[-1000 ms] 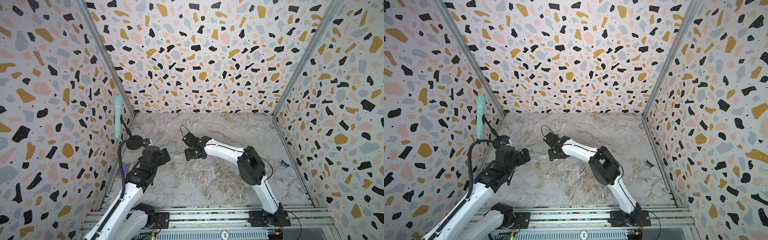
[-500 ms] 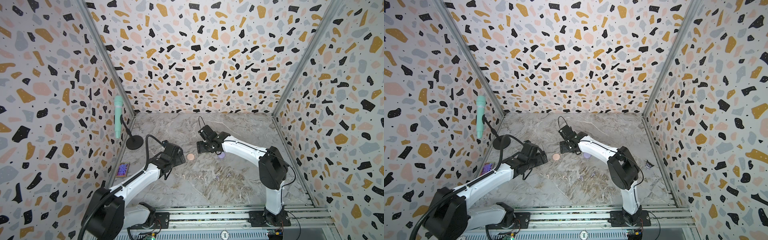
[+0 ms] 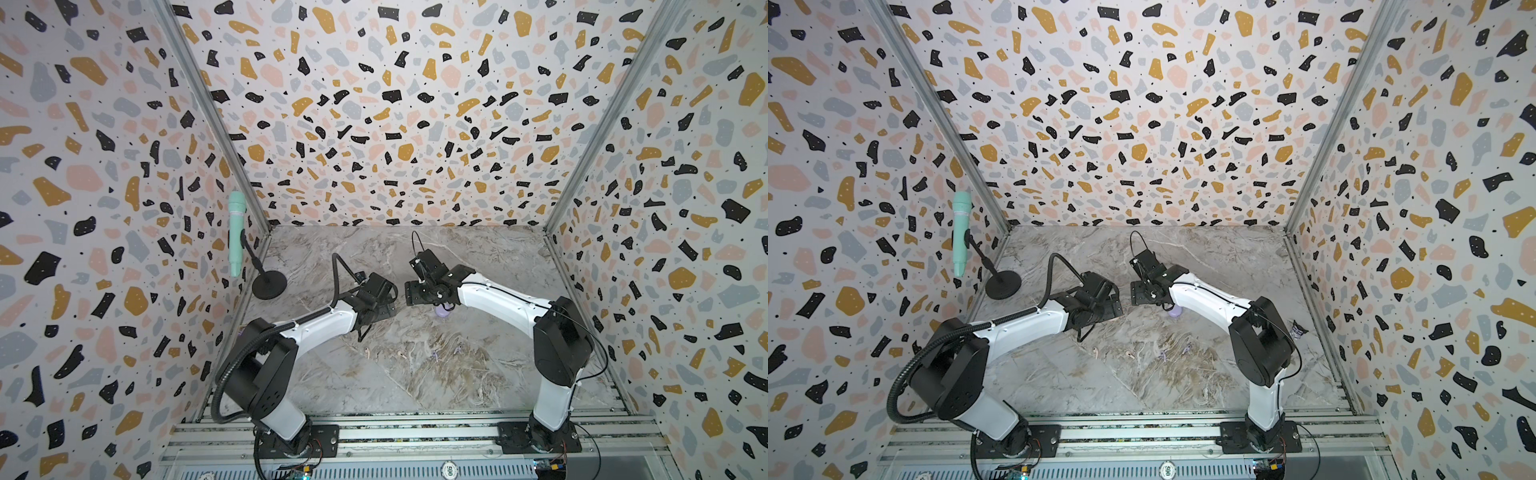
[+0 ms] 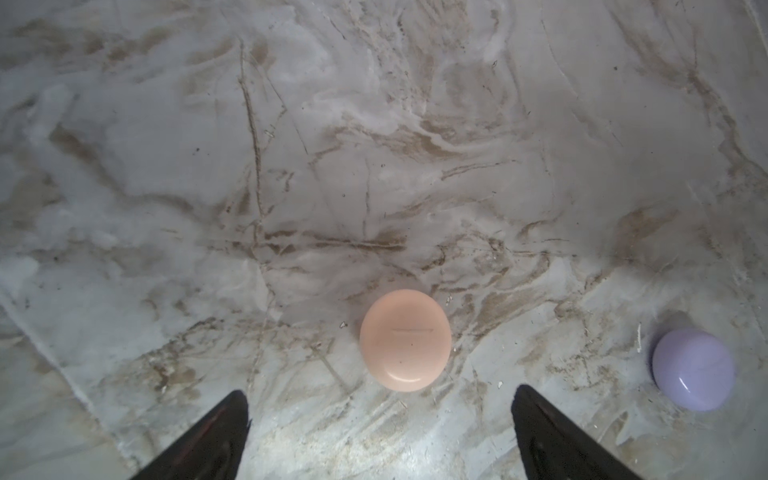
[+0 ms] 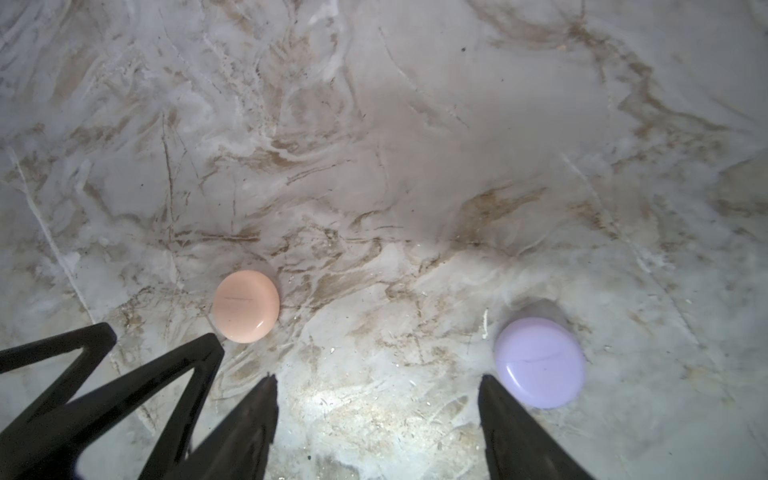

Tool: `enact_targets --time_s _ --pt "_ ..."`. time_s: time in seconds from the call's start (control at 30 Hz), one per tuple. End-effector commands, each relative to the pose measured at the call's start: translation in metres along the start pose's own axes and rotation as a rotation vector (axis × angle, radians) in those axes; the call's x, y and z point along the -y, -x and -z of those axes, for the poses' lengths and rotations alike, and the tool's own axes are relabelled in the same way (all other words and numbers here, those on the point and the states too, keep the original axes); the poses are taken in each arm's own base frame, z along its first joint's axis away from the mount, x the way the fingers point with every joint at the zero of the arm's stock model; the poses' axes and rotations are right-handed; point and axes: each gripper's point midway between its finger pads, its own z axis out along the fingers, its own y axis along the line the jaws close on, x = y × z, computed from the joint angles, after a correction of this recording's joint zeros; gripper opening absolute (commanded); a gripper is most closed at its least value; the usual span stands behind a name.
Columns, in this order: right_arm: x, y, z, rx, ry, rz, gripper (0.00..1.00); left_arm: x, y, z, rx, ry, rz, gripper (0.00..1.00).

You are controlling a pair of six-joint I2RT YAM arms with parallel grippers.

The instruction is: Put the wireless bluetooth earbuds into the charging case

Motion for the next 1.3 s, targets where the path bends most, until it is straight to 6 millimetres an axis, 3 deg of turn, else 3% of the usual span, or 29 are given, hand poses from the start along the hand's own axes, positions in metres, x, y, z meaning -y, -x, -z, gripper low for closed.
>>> enact_targets --time_s 0.0,0.37,0.83,1.27 --pt "0.013 0.024 0.03 0.096 0.006 -0.032 0.77 0.002 0.0 -0.004 -0.01 0.029 0.015 0.99" --pt "0.017 0.027 0.041 0.123 0.017 -0.045 0.77 0.006 -0.014 -0.033 -0.079 0.056 0.035 0.89" --pt "0.016 0.027 0.047 0.132 0.03 -0.049 0.77 0.011 -0.014 -0.049 -0.082 0.105 -0.004 0.82" --pt "0.018 0.023 0.048 0.131 0.035 -0.052 0.78 0.005 -0.018 -0.055 -0.09 0.139 -0.02 0.61"
